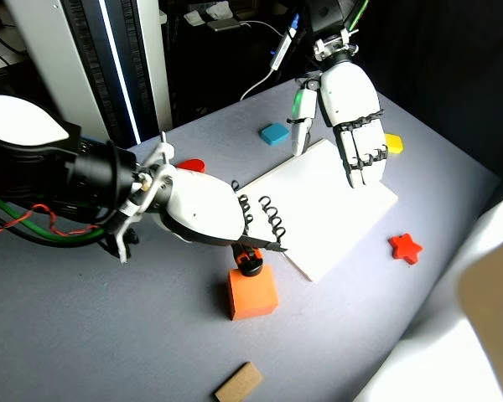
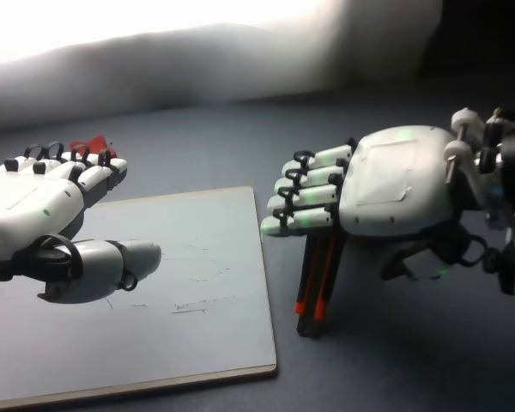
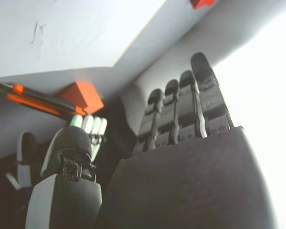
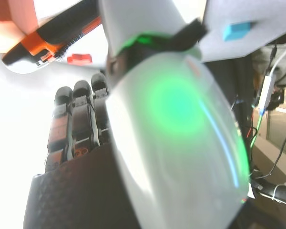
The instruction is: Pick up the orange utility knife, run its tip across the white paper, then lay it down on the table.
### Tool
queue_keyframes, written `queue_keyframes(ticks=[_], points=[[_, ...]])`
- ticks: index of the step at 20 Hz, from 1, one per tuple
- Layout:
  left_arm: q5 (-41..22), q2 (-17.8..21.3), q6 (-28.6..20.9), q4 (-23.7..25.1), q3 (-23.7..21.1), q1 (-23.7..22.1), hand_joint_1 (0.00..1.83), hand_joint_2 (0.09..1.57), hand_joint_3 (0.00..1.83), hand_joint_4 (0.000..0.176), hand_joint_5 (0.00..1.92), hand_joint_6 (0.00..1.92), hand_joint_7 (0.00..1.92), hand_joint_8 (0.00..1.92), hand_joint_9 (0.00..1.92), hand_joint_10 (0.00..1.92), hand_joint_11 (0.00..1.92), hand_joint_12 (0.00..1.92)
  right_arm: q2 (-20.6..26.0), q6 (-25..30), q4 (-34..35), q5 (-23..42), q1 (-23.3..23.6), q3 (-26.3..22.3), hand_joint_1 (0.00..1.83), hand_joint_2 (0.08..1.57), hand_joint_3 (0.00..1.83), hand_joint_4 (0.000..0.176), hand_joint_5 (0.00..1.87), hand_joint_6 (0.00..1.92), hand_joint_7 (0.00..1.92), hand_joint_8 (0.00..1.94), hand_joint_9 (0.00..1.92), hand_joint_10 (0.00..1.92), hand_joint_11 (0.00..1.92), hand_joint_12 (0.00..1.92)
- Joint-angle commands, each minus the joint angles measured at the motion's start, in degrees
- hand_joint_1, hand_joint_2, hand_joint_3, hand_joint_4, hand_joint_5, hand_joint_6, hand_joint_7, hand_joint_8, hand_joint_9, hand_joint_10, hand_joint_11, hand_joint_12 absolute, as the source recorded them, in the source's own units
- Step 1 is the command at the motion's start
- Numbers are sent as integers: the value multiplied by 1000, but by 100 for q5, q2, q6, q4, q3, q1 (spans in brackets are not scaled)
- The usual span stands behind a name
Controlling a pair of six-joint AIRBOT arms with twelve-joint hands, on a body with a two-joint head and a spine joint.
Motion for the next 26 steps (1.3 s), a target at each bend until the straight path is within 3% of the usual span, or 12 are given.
queue_keyframes(ticks=[1,5,12,14,16,22,26], points=[[-322,42,-21,290,34,-1,0,1281,0,0,0,0,7,2,5,2,0,342,-43,17,122,-88,15,42,1044,1049,4,0,0,0,0,0,0,0,0,0],[-322,39,-84,290,48,53,0,1275,0,0,0,0,2,0,2,0,0,340,-408,-190,119,-96,-31,361,1086,1037,0,0,0,0,0,0,0,0,0,0],[-315,38,-129,291,33,92,0,1271,0,2,0,0,40,6,38,8,0,532,-778,-401,-48,22,-76,686,1084,1029,0,0,0,0,0,0,0,0,0,0],[-315,23,-145,291,48,103,0,1266,0,3,0,0,19,6,13,4,0,430,-811,-503,-63,22,-109,690,1095,1046,4,0,0,0,0,0,0,0,0,0],[-316,9,-145,319,59,140,0,1264,0,1,0,0,28,8,23,8,0,456,-843,-694,-63,20,-158,700,1103,1047,4,0,0,0,0,0,0,0,0,0],[-421,-6,-286,420,64,191,0,1280,3,0,0,0,35,1,37,7,0,481,-1081,-720,-61,-129,-155,906,1074,1104,29,0,0,0,0,0,0,0,0,0],[-710,-97,-662,618,64,292,0,1281,2,0,0,0,46,2,52,8,0,510,-1259,-581,-61,-172,-131,1091,1044,1177,59,0,0,0,0,0,0,0,0,0]])
